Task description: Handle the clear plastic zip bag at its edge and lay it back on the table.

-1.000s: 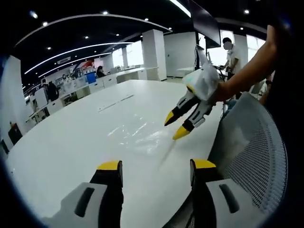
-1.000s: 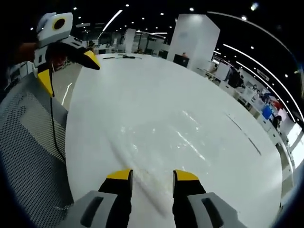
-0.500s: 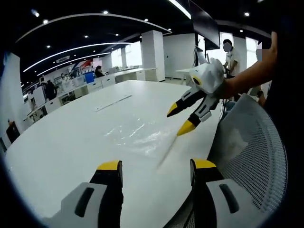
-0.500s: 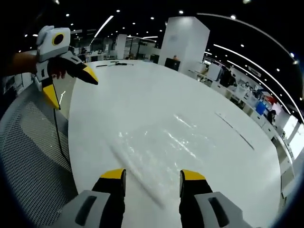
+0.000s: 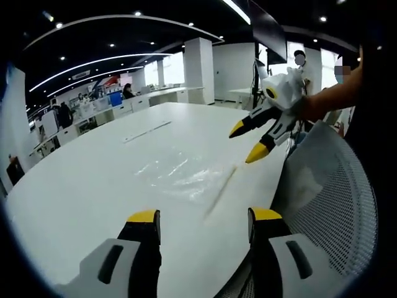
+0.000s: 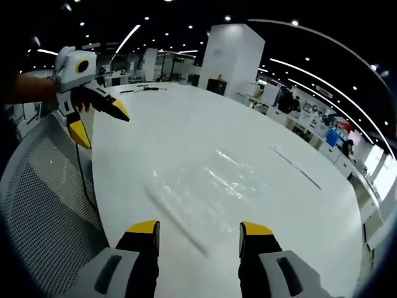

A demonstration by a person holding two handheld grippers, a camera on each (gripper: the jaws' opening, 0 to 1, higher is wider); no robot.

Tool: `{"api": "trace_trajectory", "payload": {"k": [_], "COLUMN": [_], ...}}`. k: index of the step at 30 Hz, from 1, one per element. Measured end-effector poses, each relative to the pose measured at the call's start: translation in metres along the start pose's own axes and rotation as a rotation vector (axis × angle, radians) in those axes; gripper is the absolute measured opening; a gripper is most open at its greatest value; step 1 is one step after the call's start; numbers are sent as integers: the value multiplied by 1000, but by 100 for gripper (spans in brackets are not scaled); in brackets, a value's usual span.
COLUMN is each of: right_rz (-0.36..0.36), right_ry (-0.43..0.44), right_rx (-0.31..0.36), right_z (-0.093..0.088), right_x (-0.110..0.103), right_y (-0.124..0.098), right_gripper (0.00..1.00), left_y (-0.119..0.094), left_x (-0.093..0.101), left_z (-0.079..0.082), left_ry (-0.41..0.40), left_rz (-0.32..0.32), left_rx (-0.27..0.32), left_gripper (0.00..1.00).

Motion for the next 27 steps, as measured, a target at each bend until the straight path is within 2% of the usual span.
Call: {"api": "trace_trajectory", "payload": {"k": [9,16,22,27], "right_rz": [-52,-89,-96,-113], "right_ry": [63,123,114,141], "right_rx": [-3,22,59,91], "right_z": [-17,-33,-45,-49], "right_x": [11,17,11,7], "right_y": [-27,-48,-64,-75], "right_gripper": [56,64,72,77], "left_y": [5,11,18,18], "left_x": [0,6,15,21], "left_z": [-3,-10,-20,-18], "left_ry": [8,11,15,7], "left_rz": [-17,-23,-20,-21], "left_rx": [-3,-2,-24,-7], "left_gripper": [55,55,55,55]}}
Point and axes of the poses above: the point that each gripper's makers call its tool centre point, and the gripper's own axes: y roughly forward along the fingers, x roughly to its right, z roughly out of its top, the point moved 3 cm from there along -y, roughly backward along the fingers, and after that the axes turned 4 degrees about y, right-handed, at the moved point
